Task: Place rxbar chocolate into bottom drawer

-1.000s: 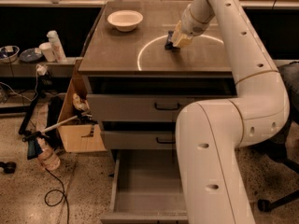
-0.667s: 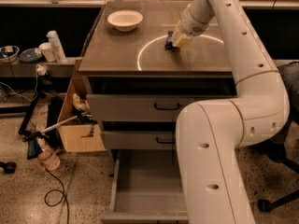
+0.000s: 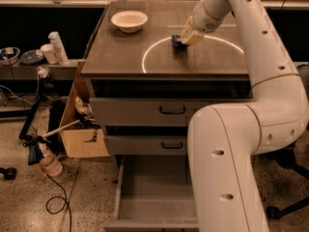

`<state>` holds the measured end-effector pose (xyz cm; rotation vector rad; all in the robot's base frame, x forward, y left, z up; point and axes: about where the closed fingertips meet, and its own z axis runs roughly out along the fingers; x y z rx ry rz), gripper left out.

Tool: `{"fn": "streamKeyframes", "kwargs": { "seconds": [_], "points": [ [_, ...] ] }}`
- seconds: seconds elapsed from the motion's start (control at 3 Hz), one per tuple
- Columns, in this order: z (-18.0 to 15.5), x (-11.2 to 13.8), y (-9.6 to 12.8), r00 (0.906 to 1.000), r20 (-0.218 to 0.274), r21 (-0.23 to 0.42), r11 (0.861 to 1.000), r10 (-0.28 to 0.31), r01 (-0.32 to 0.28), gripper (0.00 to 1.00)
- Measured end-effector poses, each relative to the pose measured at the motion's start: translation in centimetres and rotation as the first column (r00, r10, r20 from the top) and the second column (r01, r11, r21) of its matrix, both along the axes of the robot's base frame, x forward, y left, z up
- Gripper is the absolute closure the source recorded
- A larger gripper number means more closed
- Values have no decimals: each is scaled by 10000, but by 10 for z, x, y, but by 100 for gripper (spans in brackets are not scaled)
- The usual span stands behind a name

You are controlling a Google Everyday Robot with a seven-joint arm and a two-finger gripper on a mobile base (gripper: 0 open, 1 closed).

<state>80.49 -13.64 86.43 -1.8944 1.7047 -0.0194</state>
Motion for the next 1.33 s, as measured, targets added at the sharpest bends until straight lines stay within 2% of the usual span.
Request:
{"fn": "streamKeyframes", "kwargs": {
  "seconds": [0.33, 0.67, 1.33],
  "points": [
    [32, -3, -6, 9976, 679, 187, 9998, 104, -117, 100],
    [60, -5, -6, 9913, 1300, 267, 9994, 195, -232, 100],
    [109, -14, 1, 9710, 2300, 167, 9973, 656, -714, 100]
  ]
}}
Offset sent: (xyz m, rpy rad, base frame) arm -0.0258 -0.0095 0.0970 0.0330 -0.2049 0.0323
